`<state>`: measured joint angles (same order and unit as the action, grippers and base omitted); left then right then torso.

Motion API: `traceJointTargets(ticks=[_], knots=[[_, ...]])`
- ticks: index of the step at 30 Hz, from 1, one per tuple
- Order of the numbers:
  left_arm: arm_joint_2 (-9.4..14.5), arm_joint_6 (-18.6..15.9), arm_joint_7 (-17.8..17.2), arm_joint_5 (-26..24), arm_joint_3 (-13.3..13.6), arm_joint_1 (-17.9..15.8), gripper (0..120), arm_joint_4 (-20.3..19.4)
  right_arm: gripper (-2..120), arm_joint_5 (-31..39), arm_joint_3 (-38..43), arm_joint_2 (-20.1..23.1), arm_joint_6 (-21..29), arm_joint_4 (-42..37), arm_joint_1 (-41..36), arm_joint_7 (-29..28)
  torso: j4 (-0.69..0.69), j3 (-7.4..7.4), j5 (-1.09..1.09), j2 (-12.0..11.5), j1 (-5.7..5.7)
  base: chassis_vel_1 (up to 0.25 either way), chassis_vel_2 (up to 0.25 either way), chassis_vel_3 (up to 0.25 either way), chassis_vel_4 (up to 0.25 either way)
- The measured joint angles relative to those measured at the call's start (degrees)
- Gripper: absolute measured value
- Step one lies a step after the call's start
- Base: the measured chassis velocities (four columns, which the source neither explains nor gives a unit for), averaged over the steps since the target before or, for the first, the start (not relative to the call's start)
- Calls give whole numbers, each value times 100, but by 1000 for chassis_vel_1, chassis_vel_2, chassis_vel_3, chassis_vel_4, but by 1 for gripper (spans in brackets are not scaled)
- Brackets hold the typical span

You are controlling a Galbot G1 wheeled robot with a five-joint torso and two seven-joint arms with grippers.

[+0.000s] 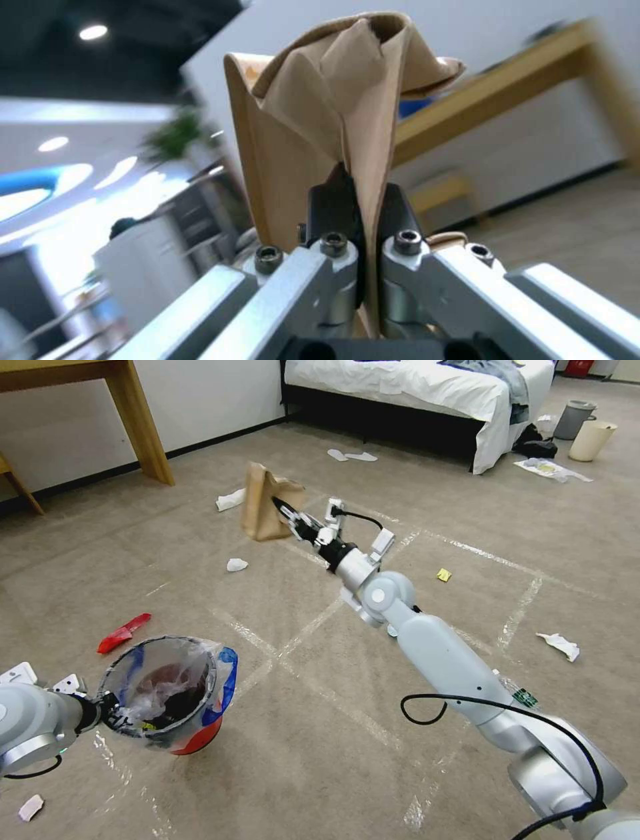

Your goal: Pick up the trash bin and place the garbage on the floor into it.

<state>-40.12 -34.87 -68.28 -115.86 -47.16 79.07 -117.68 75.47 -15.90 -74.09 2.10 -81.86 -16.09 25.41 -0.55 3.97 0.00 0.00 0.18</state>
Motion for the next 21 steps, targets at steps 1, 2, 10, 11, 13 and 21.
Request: traceJointTargets(ticks=[1, 2, 10, 11, 13, 21], knots=[[-1, 14, 0, -16, 0, -18, 0, -9, 0, -123, -228, -75, -44, -8, -16, 155, 0, 0, 0, 0, 0, 0, 0, 0, 0], [-1, 14, 0, -16, 0, -18, 0, -9, 0, -123, -228, -75, -44, -8, -16, 155, 0, 0, 0, 0, 0, 0, 0, 0, 0], [63, 51, 5, -128, -107, -73, 0, -5, 0, -538, -1027, -413, -134, 37, -272, 153, 0, 0, -1, 0, 0, 0, 0, 0, 0], [63, 51, 10, -134, -122, -76, 0, 0, 0, -584, -1137, -392, -134, 14, -292, 151, 0, 0, -1, 0, 0, 0, 0, 0, 0], [63, 51, 18, -136, -135, -86, 0, 8, 0, -663, -1298, -351, -161, -6, -311, 150, 0, -1, -1, 0, 0, 0, 0, 0, 0], [95, 69, 26, -163, -136, -157, 0, 10, 0, -863, -1656, -283, -200, -52, -360, 85, -1, 0, 0, 0, 0, 0, 0, 0, 0]])
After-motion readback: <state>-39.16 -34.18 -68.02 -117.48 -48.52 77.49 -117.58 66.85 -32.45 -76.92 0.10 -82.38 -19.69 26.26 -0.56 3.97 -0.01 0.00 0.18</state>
